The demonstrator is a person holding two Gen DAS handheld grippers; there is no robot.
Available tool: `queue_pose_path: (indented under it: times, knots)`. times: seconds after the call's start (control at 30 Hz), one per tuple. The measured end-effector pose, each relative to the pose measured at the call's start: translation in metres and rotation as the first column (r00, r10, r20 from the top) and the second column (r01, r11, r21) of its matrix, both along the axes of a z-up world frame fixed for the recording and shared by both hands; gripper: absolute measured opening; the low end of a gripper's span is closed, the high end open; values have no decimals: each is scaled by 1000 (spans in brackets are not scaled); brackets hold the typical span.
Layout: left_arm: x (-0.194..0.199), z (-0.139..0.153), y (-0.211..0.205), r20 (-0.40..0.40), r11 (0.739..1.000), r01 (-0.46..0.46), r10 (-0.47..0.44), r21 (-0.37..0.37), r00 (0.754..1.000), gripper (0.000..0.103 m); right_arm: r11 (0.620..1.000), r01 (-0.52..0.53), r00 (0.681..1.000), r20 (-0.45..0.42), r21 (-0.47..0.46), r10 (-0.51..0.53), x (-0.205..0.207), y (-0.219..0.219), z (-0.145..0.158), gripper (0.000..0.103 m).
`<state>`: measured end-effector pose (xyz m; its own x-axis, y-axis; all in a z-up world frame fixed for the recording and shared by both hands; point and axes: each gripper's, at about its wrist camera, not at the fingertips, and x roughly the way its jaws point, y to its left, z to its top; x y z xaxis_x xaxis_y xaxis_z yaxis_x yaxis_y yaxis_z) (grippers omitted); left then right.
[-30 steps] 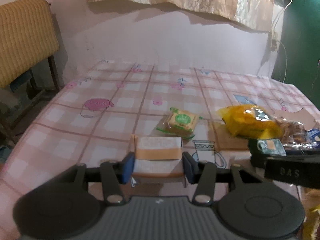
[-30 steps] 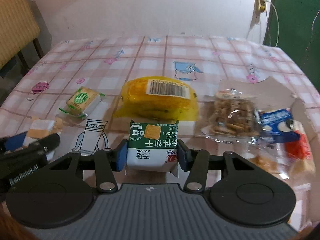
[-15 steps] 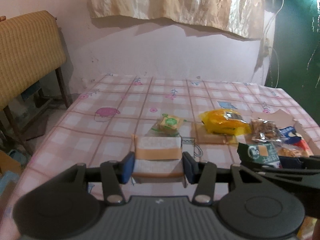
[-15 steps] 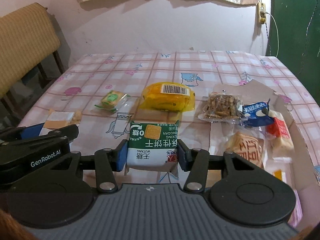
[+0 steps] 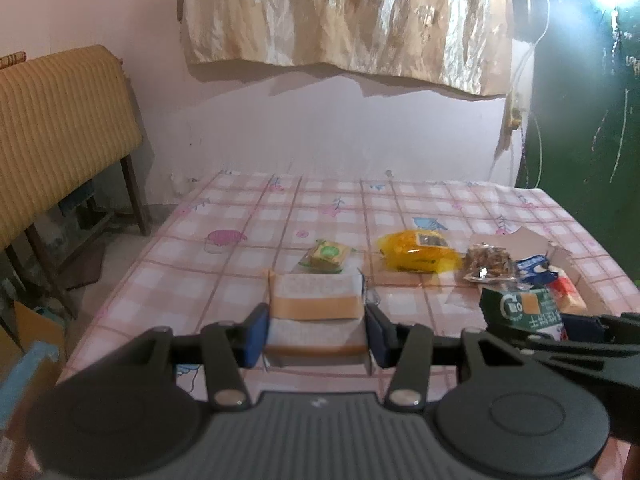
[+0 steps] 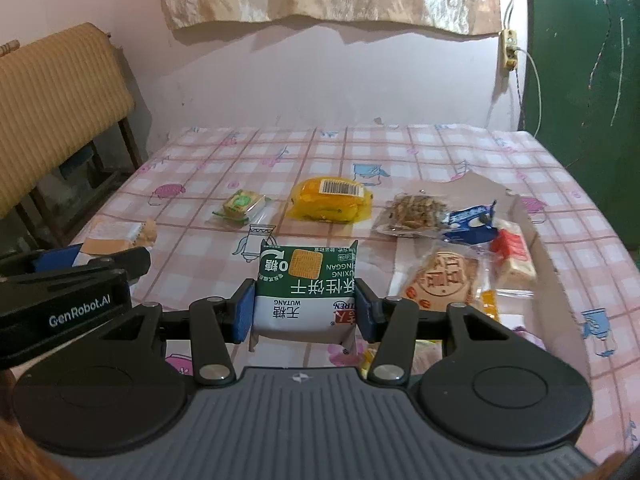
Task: Organize snacks
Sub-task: 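Carry the white cake box and green-and-white pack toward the white box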
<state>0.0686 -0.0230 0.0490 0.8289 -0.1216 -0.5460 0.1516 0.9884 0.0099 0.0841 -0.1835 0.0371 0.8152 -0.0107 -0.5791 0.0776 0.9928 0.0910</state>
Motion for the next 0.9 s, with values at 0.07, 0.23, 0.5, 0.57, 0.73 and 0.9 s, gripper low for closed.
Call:
queue_pose_path:
  times: [0.07, 0.23, 0.5, 0.57, 0.73, 0.9]
  knots:
    - [-7, 4, -3, 9, 1000, 9, -9, -2, 1000, 49, 1000, 8, 1000, 8, -2, -8, -8, -3, 4, 62]
    - [-19, 9, -11, 20, 1000, 28, -28, -5, 999, 49, 1000, 27, 999, 25, -1, -27, -28, -8, 11, 62]
    - [-34, 19, -23, 43, 998, 62, -62, -2, 997, 49, 998, 55, 998, 44, 3, -55, -55, -19, 17, 62]
    - [-38, 21, -28, 49, 997, 73, -72, -1, 996, 49, 998, 61, 997, 51, 2, -61, -60, -21, 19, 62]
    - [-43, 25, -38, 61, 995, 99, -99, 1, 993, 49, 997, 82, 994, 69, -8, -81, -72, -26, 25, 62]
    - [-46, 28, -49, 68, 992, 129, -130, 8, 989, 49, 994, 107, 991, 81, 2, -107, -83, -36, 31, 62]
